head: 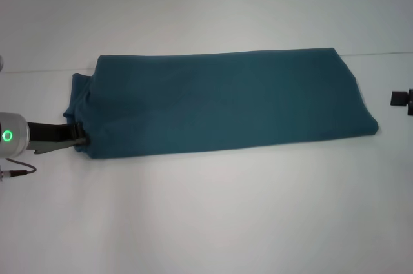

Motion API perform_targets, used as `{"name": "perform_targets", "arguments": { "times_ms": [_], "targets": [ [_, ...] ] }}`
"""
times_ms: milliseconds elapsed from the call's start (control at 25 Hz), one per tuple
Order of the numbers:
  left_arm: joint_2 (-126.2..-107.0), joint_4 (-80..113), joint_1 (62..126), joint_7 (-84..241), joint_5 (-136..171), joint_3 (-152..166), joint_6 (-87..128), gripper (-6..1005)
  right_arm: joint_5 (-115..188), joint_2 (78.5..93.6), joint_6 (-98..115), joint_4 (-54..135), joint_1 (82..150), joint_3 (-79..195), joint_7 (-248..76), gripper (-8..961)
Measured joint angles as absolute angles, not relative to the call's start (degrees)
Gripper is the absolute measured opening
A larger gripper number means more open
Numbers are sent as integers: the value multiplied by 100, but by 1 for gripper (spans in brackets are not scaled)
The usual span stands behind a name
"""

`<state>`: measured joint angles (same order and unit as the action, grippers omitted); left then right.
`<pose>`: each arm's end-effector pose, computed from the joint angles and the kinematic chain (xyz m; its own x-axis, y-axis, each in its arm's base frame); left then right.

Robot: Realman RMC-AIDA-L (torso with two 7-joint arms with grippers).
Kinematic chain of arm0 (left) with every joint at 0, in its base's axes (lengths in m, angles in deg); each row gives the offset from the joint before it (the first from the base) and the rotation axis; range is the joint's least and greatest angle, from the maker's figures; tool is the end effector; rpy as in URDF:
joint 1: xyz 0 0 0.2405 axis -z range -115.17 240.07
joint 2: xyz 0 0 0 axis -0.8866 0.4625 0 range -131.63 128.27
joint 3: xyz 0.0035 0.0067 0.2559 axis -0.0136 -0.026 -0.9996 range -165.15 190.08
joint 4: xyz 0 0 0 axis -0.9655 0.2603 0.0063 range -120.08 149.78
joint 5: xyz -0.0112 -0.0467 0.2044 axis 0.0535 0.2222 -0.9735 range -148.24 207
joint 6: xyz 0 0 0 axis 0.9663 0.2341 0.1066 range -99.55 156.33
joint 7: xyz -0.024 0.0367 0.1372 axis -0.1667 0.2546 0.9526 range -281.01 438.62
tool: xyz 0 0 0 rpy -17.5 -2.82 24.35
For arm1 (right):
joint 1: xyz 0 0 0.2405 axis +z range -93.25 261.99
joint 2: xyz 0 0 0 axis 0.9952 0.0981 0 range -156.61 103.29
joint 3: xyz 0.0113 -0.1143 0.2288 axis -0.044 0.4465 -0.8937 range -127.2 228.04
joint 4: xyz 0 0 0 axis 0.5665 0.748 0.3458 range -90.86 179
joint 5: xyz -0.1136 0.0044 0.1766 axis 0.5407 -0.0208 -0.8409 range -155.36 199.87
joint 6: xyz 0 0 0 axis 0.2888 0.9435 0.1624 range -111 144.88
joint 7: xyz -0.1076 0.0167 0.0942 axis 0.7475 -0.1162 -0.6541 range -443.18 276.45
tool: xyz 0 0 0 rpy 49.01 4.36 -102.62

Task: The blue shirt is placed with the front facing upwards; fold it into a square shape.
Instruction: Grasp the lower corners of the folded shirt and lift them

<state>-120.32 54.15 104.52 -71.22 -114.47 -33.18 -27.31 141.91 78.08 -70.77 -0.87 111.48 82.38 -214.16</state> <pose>-0.2772 0.4222 0.0041 0.2341 0.8475 0.4765 0.9412 -0.0747 -0.3296 0.3268 0.3472 0.1435 0.2344 -0.7719 -0.5909 -0.9671 -0.2471 -0.0609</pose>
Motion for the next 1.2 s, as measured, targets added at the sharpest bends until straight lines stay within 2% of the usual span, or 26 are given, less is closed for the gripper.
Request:
{"name": "perform_targets", "arguments": {
  "times_ms": [120, 280, 560, 1200],
  "targets": [
    [-12010, 5510, 10461, -7122, -11432, -3283, -2896, 12, 14830, 7746, -6957, -235, 11388, 8211, -21784, 858],
    [-11973, 5596, 10480, -7160, -11417, -3263, -3030, 12, 15575, 7765, -6756, -315, 11772, 8239, -22124, 858],
    [-11930, 5638, 10508, -7244, -11415, -3261, -3075, 13, 16453, 8045, -6222, -261, 12246, 8278, -22493, 858],
    [-11952, 5669, 10596, -7255, -11405, -3262, -3041, 13, 16805, 8250, -4522, 705, 12423, 8706, -23167, 857]
  ]
}}
